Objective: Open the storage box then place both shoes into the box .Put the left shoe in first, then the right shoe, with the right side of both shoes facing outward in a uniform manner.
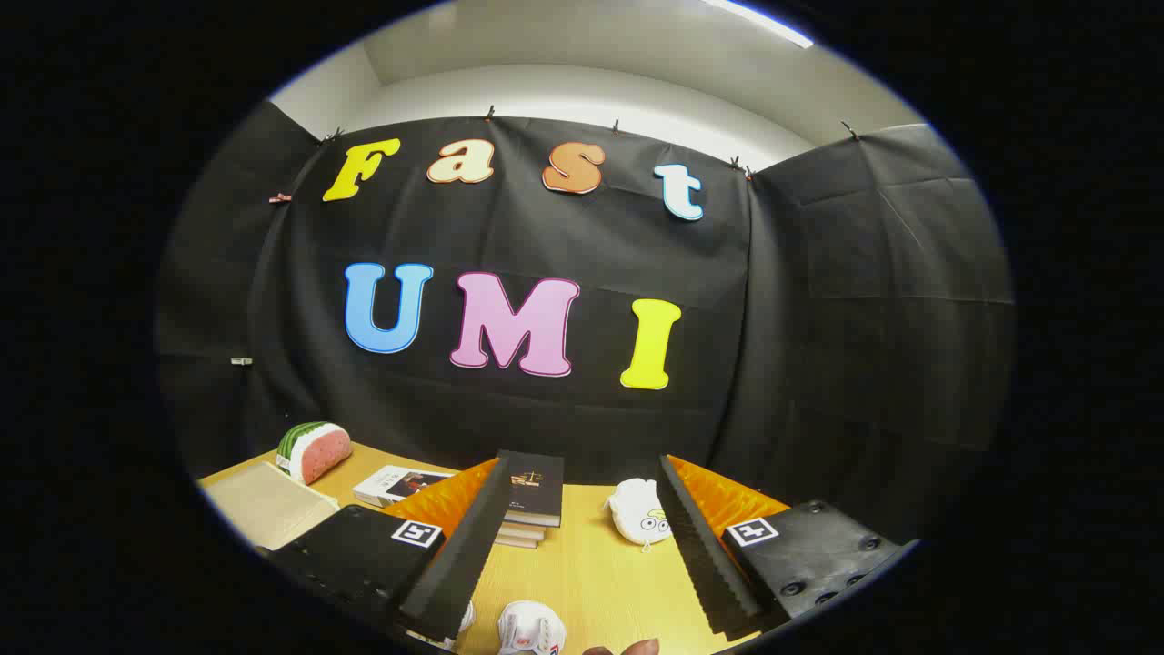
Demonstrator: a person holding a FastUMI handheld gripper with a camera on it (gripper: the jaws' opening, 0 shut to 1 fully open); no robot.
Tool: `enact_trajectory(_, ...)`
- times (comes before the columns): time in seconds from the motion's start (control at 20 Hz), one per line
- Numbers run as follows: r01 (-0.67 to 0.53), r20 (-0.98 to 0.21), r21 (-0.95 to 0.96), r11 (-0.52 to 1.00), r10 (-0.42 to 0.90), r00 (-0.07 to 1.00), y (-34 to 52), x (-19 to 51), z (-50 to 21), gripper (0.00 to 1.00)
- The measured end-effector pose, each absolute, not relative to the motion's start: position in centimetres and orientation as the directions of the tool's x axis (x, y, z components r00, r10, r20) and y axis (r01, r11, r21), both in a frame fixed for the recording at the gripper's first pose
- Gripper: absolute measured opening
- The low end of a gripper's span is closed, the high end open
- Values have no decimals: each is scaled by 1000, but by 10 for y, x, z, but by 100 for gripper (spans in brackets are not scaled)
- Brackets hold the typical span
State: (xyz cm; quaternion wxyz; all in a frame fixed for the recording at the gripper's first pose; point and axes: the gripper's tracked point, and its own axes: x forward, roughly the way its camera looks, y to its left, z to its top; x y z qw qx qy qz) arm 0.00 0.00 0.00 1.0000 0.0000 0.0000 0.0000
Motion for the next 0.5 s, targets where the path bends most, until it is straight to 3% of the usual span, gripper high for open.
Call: enact_trajectory(0.5,18,1,0,1000,-18,1000,-2,7,0,97)
